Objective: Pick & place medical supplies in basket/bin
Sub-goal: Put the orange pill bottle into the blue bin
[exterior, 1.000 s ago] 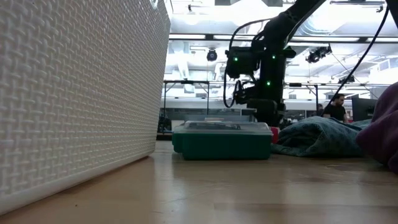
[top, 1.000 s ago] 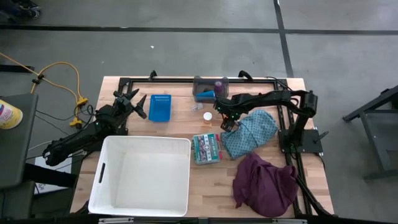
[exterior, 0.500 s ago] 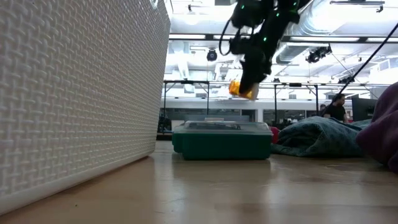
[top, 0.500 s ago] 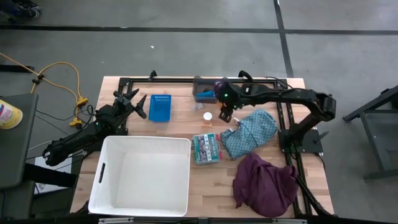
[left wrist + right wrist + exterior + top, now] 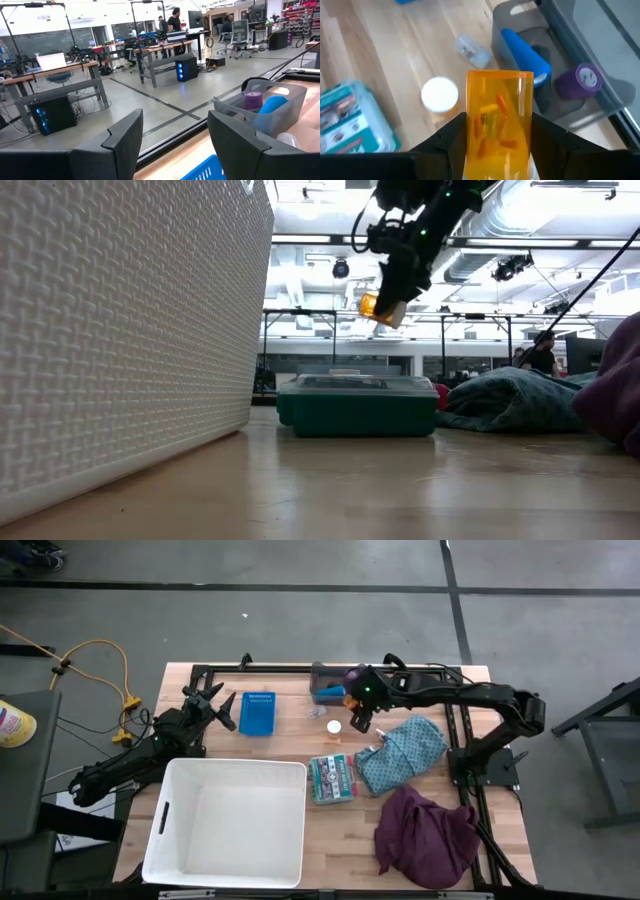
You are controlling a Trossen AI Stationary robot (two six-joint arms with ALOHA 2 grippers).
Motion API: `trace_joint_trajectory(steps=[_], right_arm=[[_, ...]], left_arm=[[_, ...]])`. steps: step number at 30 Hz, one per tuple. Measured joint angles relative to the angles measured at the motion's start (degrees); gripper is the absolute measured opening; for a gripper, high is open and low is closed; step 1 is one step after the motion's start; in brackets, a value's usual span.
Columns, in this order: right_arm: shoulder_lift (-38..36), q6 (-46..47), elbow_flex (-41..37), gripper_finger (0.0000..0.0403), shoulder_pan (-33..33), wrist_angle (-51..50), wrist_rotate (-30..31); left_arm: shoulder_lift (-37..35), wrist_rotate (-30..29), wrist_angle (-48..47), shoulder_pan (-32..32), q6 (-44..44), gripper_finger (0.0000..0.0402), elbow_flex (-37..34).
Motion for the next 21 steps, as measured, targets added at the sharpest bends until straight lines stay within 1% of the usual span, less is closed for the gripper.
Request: trace_joint_trajectory(steps=[6,15,18,21], right_arm=[[1.62,-0.01,0.04,0.0169,0.61,9.01,0.42],[8.4,0.4,0.03,0.017,1.6,23.9,0.37],[11.14,0.49,2.39,0.017,1.57,24.96,0.36],[14.2,0.54,6.96,0.017,1.95,24.14,0.05]], left_arm=[[0.0,0.0,0.02,-0.01,0.02,0.0216,0.0],[0.0,0.0,0.01,-0.02,0.02,0.0216,0.0],[0.0,0.0,0.01,0.0,0.02,0.0216,0.0],[0.0,0.0,0.01,-0.01,0.02,0.0216,0.0]])
